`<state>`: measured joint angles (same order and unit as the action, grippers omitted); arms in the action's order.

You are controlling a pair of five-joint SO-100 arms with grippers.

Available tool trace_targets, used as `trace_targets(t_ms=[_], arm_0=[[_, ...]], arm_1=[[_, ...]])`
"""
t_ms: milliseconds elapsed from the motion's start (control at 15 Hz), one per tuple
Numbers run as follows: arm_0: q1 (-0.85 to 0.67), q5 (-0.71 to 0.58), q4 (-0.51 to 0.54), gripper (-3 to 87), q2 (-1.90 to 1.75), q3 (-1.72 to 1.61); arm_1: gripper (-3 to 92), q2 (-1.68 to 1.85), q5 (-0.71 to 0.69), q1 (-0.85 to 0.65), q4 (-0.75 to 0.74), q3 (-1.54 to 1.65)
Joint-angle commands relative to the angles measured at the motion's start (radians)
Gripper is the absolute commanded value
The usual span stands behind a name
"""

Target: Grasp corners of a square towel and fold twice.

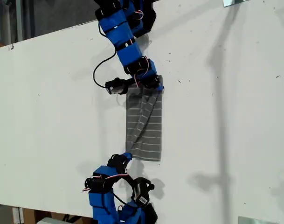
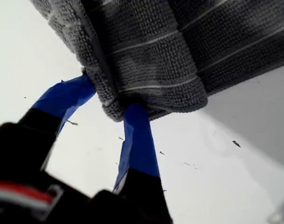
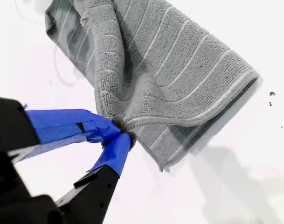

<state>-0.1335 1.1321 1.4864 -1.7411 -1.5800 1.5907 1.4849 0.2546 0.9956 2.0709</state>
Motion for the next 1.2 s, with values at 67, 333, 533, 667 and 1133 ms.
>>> trace_targets(t_ms=[67,333,533,667,1133], arm_0=[[0.015,0.009,-0.012,-0.2,-0.011,0.032],[0.017,0.006,-0.014,-0.2,-0.008,0.040],[0.017,0.006,-0.017,-0.2,-0.005,0.038],[0.017,0.006,-0.020,-0.2,-0.003,0.037],[-0.014,0.034,-0.014,-0.2,-0.009,0.012]], arm_1=[[-0.1,0.032,0.008,0.012,0.038,-0.029],[-0.1,0.100,-0.011,-0.017,0.255,-0.149],[-0.1,0.114,-0.044,-0.046,0.342,-0.218],[-0.1,0.114,-0.071,-0.087,0.388,-0.252],[-0.1,0.117,-0.221,-0.301,0.411,-0.279]])
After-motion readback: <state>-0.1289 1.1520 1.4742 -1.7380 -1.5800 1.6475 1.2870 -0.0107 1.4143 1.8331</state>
